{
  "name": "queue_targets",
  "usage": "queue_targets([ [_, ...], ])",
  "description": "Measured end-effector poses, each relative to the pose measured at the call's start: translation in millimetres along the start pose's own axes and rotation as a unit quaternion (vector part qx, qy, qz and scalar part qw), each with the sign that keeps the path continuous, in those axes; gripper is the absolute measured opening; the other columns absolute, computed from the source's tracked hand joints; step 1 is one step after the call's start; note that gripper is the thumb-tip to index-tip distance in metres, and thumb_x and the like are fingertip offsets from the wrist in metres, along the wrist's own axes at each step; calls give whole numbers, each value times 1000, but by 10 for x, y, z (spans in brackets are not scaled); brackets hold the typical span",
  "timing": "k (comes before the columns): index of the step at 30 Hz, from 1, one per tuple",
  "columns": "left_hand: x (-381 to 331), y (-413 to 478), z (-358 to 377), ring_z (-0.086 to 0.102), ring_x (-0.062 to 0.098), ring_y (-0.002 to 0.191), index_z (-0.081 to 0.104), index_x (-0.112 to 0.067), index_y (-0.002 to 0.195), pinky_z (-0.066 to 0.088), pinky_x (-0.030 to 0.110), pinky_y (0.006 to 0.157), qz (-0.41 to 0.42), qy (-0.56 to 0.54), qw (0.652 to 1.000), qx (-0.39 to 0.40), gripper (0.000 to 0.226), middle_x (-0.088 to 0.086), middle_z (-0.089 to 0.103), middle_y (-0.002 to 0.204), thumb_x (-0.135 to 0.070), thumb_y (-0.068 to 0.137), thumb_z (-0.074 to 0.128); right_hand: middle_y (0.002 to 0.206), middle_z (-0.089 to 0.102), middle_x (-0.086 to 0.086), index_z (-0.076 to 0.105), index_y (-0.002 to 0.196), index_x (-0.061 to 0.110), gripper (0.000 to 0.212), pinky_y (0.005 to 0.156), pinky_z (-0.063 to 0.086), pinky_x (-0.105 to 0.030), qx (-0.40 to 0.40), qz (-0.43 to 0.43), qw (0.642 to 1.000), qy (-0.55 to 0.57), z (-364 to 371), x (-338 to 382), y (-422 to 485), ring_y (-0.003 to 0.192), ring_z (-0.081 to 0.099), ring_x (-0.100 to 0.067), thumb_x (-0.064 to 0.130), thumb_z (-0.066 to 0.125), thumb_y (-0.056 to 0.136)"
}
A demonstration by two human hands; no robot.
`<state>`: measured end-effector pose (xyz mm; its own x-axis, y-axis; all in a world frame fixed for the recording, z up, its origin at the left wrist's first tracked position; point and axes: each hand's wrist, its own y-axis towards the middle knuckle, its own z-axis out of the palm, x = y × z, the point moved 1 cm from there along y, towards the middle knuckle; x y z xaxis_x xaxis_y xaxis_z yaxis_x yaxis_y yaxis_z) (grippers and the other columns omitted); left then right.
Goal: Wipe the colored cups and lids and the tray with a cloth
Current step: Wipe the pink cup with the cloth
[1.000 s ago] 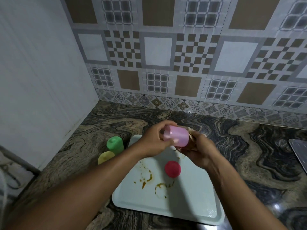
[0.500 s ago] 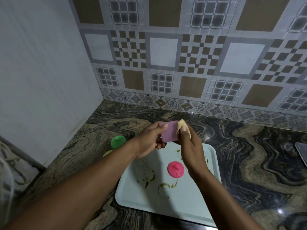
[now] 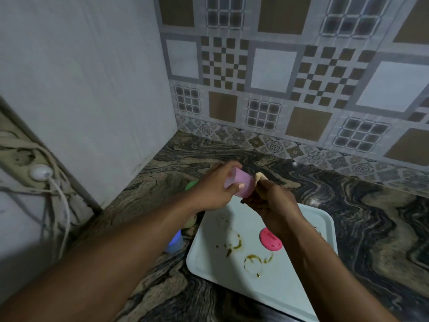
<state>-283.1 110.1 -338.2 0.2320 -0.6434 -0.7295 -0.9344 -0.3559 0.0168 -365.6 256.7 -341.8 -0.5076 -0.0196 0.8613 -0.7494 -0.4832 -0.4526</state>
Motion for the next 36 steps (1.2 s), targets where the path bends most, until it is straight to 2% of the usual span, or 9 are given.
queue_targets([
  [3,10,-128,-29,51,18,121,45,-44,129,47,41,98,19,-27,999,-8,40,-3,51,133,-42,92,60,77,78,-5,69,96,15,20,69,62,-39,17,3,1000,12,175,-83,1,78,70,-28,23,53,102],
  [6,113,-261,-155,50,16,118,43,-49,126,44,34,92,8,-4,998,-55,40,-6,50,130,-35,94,62,91,76,-21,74,96,11,26,56,59,-31,52,20,998,-36,270,-174,-41,76,72,-34,21,50,102],
  [9,248,-406,-310,49,11,112,47,-38,134,38,23,81,-28,18,997,-71,45,-4,52,132,-40,93,64,86,75,-24,81,73,10,40,65,62,-40,69,19,996,-55,284,-256,-111,77,73,-37,15,51,99],
  [11,286,-538,-385,50,11,110,50,-36,134,38,23,79,-39,20,997,-70,47,-4,54,130,-44,90,65,81,76,-19,78,76,7,34,74,60,-45,58,25,997,-50,280,-308,-150,77,72,-37,15,52,97],
  [16,378,-943,-491,58,13,109,57,-31,133,47,26,85,-75,30,996,-22,55,-6,60,126,-42,83,75,68,59,-15,70,62,11,37,59,47,-38,44,18,998,-27,275,-470,-255,55,55,-25,15,51,94],
  [20,511,-1323,-527,62,13,91,57,-29,119,52,33,78,-107,70,992,19,62,-5,64,106,-49,67,85,81,65,-23,69,95,-8,27,65,47,-40,47,37,996,-69,345,-645,-435,67,57,-31,14,54,96],
  [27,769,-1861,-407,59,19,90,50,-30,104,50,35,68,-143,179,973,-17,69,-3,60,103,-59,53,86,71,44,-16,57,88,2,16,52,34,-33,102,72,988,-92,445,-1030,-711,53,38,-24,8,46,99],
  [30,917,-2018,-211,58,25,94,43,-29,114,50,36,71,-176,195,965,-18,78,2,56,110,-57,55,86,48,37,-12,52,66,-2,42,43,32,-22,116,92,986,-81,498,-1161,-779,35,34,-23,2,33,103],
  [36,1080,-2083,75,56,33,118,25,-23,147,53,45,86,-204,179,962,-25,106,9,53,136,-54,64,84,87,61,-16,60,93,4,11,85,53,-53,59,73,981,-170,417,-1367,-694,81,59,-32,12,54,98],
])
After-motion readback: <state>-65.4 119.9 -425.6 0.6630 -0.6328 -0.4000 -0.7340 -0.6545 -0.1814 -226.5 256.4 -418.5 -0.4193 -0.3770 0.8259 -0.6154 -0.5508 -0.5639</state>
